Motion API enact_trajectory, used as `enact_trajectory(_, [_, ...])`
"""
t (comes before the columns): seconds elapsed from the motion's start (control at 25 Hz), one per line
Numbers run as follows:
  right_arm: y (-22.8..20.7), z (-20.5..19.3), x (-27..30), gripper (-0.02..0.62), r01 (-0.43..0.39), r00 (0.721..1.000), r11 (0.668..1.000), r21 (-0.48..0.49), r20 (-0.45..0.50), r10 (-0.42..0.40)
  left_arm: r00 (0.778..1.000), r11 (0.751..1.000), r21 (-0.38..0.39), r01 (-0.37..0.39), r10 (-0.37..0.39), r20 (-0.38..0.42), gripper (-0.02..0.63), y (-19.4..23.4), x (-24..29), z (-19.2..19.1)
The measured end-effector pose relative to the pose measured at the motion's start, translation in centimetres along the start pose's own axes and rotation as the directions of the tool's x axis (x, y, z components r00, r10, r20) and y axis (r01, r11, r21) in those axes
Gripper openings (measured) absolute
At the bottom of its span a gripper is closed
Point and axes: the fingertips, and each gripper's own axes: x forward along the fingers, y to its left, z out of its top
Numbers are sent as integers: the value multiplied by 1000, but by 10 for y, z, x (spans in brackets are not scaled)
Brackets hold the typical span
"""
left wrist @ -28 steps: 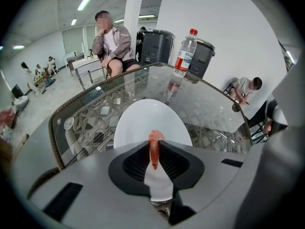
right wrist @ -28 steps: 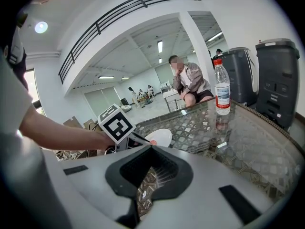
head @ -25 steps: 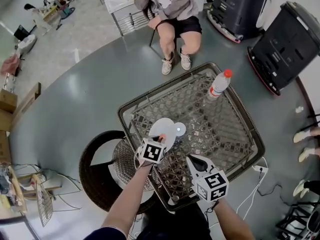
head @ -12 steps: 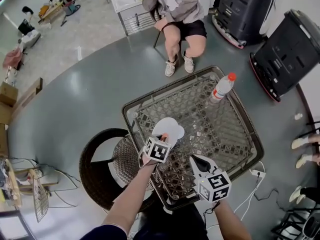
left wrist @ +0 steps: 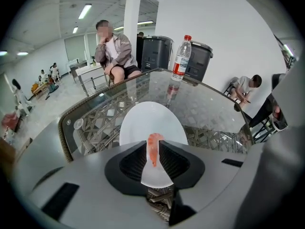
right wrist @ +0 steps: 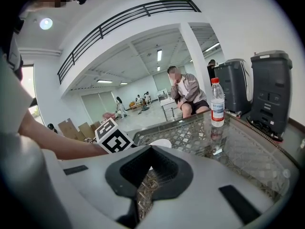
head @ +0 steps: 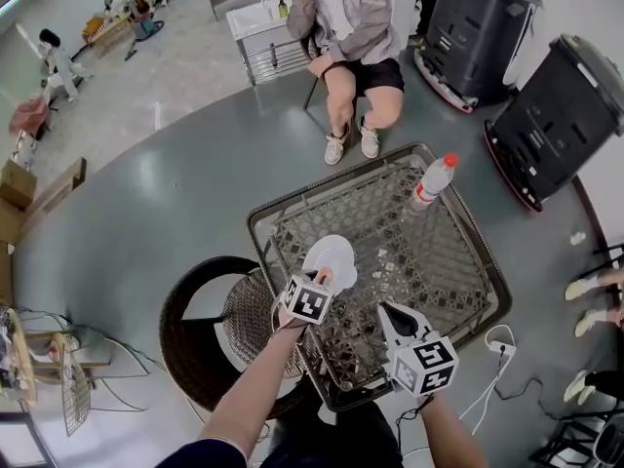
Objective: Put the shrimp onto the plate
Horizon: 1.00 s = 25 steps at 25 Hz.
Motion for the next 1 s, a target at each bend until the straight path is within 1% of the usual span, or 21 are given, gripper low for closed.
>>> enact_trajectory(0.12, [8, 1, -6, 5, 5, 1000, 1000, -4, 11, -5, 1000, 1000, 6, -13, 13, -3, 69, 3, -3, -2])
enact_trajectory(0.2, [8, 1, -9, 5, 13, 1000, 1000, -7, 14, -12, 1000, 1000, 9, -25, 25, 18, 69, 3, -9, 4])
enact_trajectory(0.28, [6, 2, -12, 5, 20, 1000, 1000, -8, 16, -20, 999, 1000, 11, -21, 20, 40, 69, 0, -17, 8])
enact_trajectory(0.4, [10, 9, -13, 5, 24, 999, 1000, -13, 36, -23, 995, 1000, 30, 8, -11, 96, 67, -8, -39, 16])
enact_trajectory(0.48, [14, 17, -12, 5, 20, 998, 1000, -22, 55, -18, 984, 998, 37, 57, -62, 166, 67, -18, -60, 25])
enact_trajectory(0.6, [23, 31, -10, 5, 8, 997, 999, -33, 83, -5, 954, 993, 41, 111, -118, 276, 66, -32, -94, 39])
enact_trajectory(0.68, [31, 40, -8, 5, -5, 995, 999, -39, 104, 9, 934, 993, 54, 109, -121, 337, 57, -38, -118, 45])
enact_trajectory(0.72, [35, 45, -8, 5, -12, 993, 999, -44, 115, 17, 922, 993, 60, 104, -119, 370, 16, -41, -130, 48])
enact_trajectory(0.84, [50, 58, -7, 5, -33, 988, 997, -64, 147, 42, 873, 992, 75, 104, -128, 470, 9, -50, -166, 57])
enact_trajectory(0.92, [61, 68, -8, 5, -46, 984, 996, -82, 169, 60, 842, 990, 87, 108, -138, 521, 9, -56, -190, 61])
enact_trajectory(1.0, [75, 78, -11, 5, -63, 978, 993, -99, 193, 81, 810, 987, 92, 129, -158, 565, 9, -61, -214, 64])
